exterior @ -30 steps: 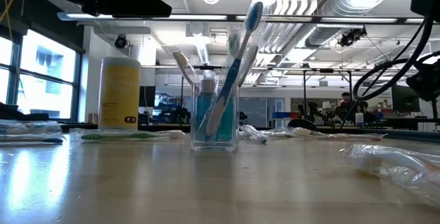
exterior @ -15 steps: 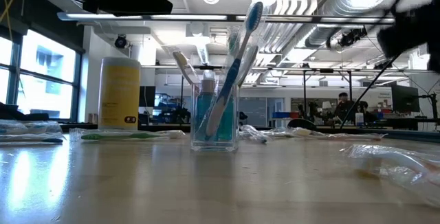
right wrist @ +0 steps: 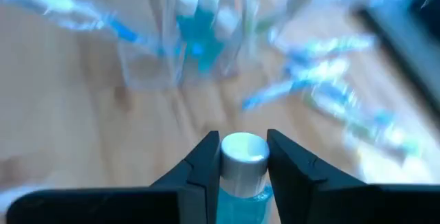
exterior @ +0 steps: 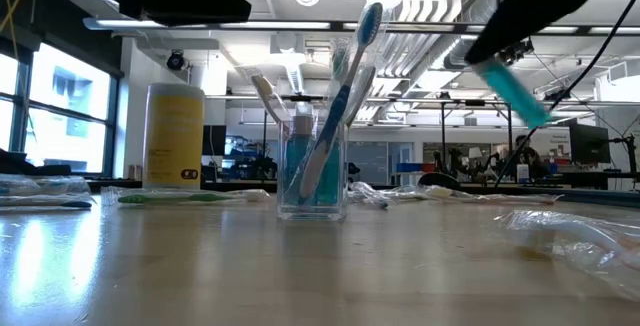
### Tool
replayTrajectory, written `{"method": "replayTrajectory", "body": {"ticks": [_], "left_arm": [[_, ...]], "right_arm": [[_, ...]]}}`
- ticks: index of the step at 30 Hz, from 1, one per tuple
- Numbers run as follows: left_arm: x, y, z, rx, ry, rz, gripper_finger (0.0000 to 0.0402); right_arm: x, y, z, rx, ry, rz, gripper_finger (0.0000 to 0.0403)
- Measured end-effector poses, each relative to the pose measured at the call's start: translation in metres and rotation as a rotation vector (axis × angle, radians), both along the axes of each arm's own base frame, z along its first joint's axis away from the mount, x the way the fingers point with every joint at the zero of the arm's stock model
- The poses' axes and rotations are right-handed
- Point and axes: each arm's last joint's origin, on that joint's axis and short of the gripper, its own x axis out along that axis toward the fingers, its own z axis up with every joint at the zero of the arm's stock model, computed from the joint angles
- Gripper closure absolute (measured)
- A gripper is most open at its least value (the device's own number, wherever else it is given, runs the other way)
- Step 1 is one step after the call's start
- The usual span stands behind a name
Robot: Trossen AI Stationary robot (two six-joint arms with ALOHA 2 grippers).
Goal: Pick & Place toothbrushing station
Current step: Put the blue mouthwash into the transparent organizer
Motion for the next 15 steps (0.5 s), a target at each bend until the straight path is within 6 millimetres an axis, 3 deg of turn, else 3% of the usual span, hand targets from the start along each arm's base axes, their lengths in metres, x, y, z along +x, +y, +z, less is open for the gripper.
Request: {"method": "replayTrajectory", "body": {"ticks": [7,15], "left_arm": [[-0.001,0.001,-0.004,-0.047,0.015,0.009,0.0236],[-0.003,0.002,-0.012,-0.094,0.055,0.021,0.0236]], "right_arm": [[0.027,-0.013,-0.02,-0.014,-0.197,0.189,0.0318],[0.049,-0.037,-0.01,0.023,-0.398,0.394,0.0318]]}}
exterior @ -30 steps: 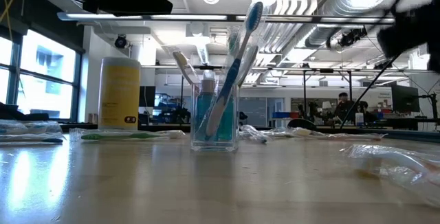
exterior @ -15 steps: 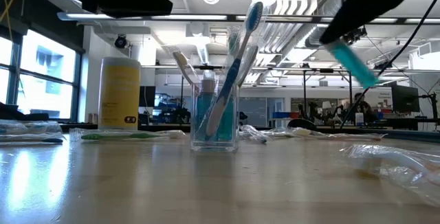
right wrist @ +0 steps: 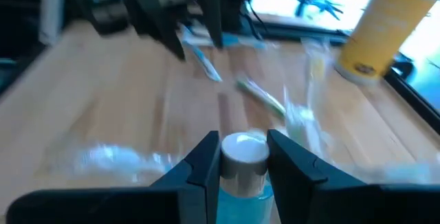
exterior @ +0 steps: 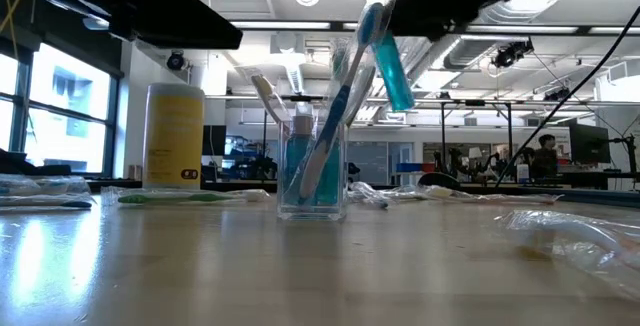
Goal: Pick & Place toothbrushing station
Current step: Put the blue mouthwash into the transparent organizer
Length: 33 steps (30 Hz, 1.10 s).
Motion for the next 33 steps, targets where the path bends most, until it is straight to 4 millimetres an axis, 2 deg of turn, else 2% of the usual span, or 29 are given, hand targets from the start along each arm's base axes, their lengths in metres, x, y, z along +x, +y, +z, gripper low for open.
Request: {"method": "replayTrajectory", "body": {"ticks": [4,10,13,18,25,33], "left_arm": [[-0.001,0.0,-0.003,-0.023,0.016,-0.006,0.0236],[0.0,-0.001,-0.003,-0.067,0.015,-0.047,0.0236],[0.0,-0.002,-0.003,-0.081,0.025,-0.087,0.0236],[0.0,-0.004,-0.004,-0.115,0.031,-0.122,0.0236],[0.0,-0.004,-0.004,-0.114,0.035,-0.122,0.0236],[0.0,-0.004,-0.004,-0.135,0.028,-0.117,0.0236]], "right_arm": [[0.011,-0.012,0.0,0.019,-0.038,0.078,0.0318],[0.03,-0.03,-0.019,0.006,-0.047,0.158,0.0318],[0.038,-0.037,-0.026,-0.028,-0.066,0.142,0.0318],[0.04,-0.045,-0.023,-0.032,-0.102,0.123,0.0318],[0.04,-0.046,-0.02,-0.058,-0.122,0.134,0.0318],[0.042,-0.062,-0.017,-0.061,-0.146,0.08,0.0318]]}}
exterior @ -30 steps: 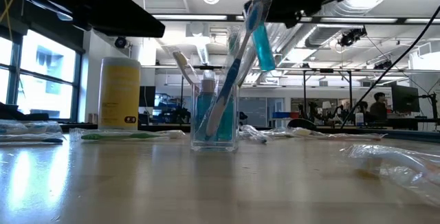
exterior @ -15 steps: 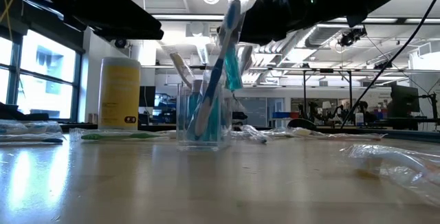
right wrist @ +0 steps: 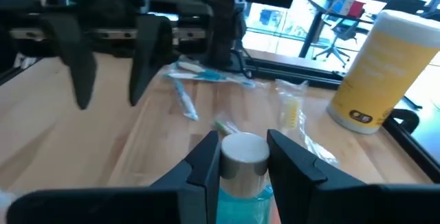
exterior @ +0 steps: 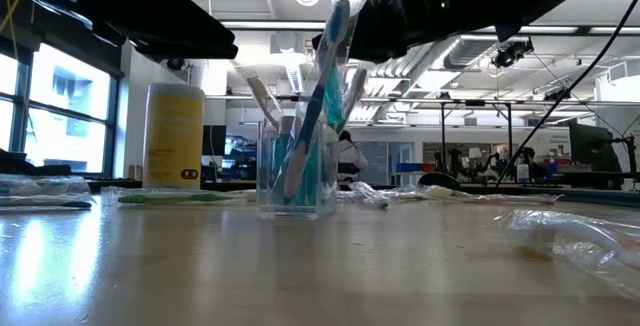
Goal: Pick & Place toothbrushing station
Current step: Put the blue mouthwash into the transparent organizer
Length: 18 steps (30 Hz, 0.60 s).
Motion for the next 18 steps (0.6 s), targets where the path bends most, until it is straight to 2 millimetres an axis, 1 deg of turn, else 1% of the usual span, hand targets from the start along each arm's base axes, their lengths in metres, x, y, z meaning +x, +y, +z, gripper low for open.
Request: {"method": "replayTrajectory", "body": {"ticks": [3,6,10,18], "left_arm": [[0.0,0.0,0.0,0.0,0.0,0.0,0.0236],[0.0,0.0,0.0,0.0,0.0,0.0,0.0236],[0.0,0.0,-0.001,0.001,0.006,0.001,0.0236],[0.0,0.0,-0.001,0.005,0.011,0.001,0.0236]], "right_arm": [[0.003,-0.003,-0.003,0.003,-0.005,-0.005,0.0318],[0.007,-0.004,-0.009,0.017,-0.021,0.043,0.0318],[0.009,-0.004,-0.017,0.023,-0.003,0.024,0.0318],[0.01,-0.005,-0.019,0.035,0.011,0.004,0.0318]]}}
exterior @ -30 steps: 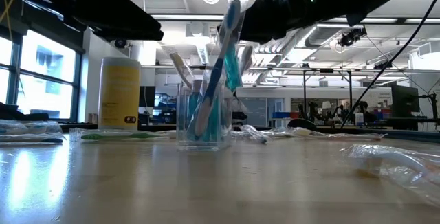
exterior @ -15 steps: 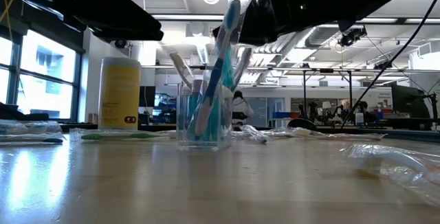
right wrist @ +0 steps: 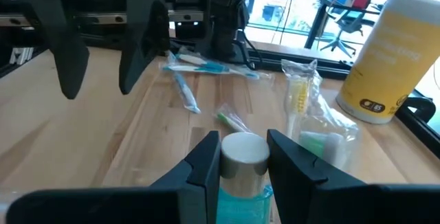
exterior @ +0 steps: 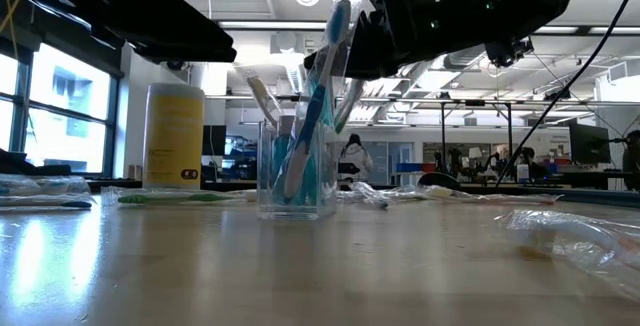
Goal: Pick & Place toothbrushing station
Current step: Put the blue mouthwash into the transparent organizer, then put the orange toothbrush into the transparent organizer
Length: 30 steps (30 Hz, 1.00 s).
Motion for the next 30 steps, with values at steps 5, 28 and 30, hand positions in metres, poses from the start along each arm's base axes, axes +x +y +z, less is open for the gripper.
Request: {"method": "replayTrajectory", "body": {"ticks": [5,28,30], "left_arm": [[0.0,0.0,0.0,0.0,0.0,0.0,0.0236],[0.0,0.0,0.001,0.046,-0.003,-0.002,0.0236],[0.001,0.0,0.002,0.05,-0.011,0.004,0.0236]], "right_arm": [[0.002,0.0,-0.008,0.002,0.022,-0.006,0.0318],[-0.002,0.016,-0.007,-0.043,0.05,-0.099,0.0053],[-0.007,0.022,-0.001,-0.056,0.051,-0.084,0.0051]]}}
